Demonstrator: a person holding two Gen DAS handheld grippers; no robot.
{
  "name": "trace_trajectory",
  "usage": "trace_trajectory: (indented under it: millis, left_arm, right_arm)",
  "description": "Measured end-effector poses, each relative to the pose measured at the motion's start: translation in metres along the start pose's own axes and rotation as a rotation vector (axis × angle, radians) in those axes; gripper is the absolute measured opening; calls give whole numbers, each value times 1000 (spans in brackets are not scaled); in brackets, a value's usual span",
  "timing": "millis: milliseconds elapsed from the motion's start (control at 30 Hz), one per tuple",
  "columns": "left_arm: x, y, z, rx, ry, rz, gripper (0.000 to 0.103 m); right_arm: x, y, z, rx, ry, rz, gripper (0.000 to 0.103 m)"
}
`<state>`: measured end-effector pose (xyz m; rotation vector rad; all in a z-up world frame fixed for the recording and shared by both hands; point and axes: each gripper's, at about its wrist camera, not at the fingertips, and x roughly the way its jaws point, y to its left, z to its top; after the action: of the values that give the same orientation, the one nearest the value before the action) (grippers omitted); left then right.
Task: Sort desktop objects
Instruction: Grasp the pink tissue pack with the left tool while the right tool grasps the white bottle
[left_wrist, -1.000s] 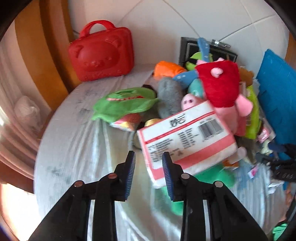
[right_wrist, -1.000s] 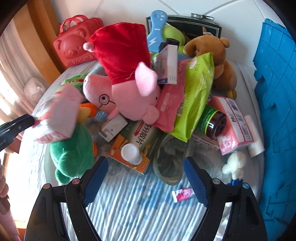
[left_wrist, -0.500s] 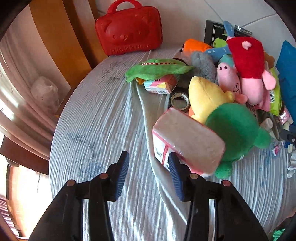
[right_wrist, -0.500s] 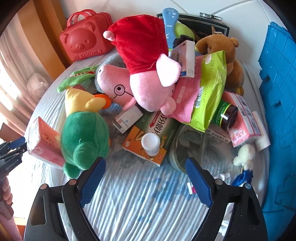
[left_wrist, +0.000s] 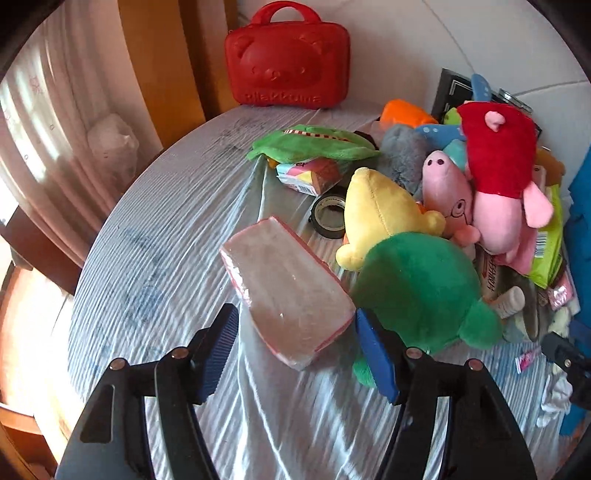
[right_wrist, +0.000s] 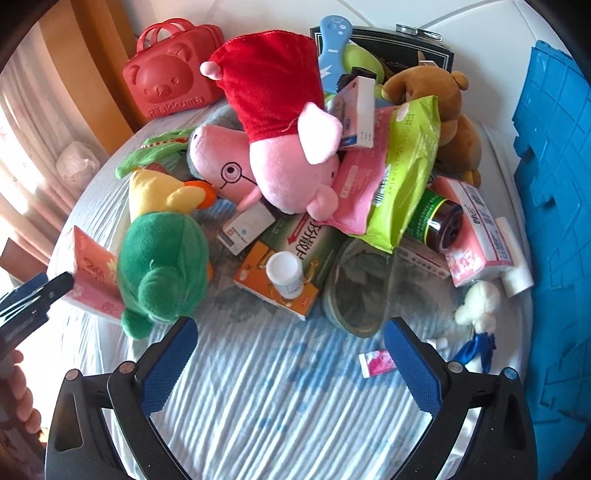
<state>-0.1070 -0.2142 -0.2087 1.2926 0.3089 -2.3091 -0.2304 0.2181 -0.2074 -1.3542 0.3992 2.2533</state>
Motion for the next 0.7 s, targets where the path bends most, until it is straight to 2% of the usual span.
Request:
trace_trajectory:
  millis: [67, 167, 233, 300, 333, 467, 533, 567, 600, 633, 667, 700]
  left_arm:
    - [19, -4, -2, -32, 24, 54, 65]
    - [43, 3, -4, -96, 53, 41, 64]
    - [50, 9, -4, -95, 57, 42, 58]
    - [51, 14, -4, -73, 33, 55, 54]
    - [52, 15, -4, -60, 26, 55, 53]
    - [54, 24, -3, -23, 4, 45, 50]
    - [53, 24, -1, -12, 2, 41, 50]
    - [52, 24, 0, -6, -2, 40, 49]
    - [50, 23, 0, 1, -8, 43, 49]
    - [48, 21, 0, 14, -18, 46, 49]
    - [43, 19, 1, 25, -30, 47, 49]
    - [39, 17, 1, 38, -43, 46, 49]
  right_arm:
    - [2, -6, 1, -10, 4, 9, 103]
    - [8, -11, 4, -30, 4, 26, 102]
    - [13, -10, 7, -46, 0, 32, 100]
    - [20, -7, 9, -65, -5, 38, 83]
    - [23, -6, 11, -68, -6, 43, 78]
    - [41, 3, 18, -84, -16, 53, 76]
    - [53, 6, 19, -93, -6, 39, 70]
    - [58, 7, 19, -94, 1, 34, 60]
    - [63, 7, 18, -93, 9, 35, 45]
    - [67, 7, 17, -90, 16, 38, 36]
    - [69, 7, 15, -83, 19, 37, 28]
    - [68, 7, 14, -78, 12, 38, 28]
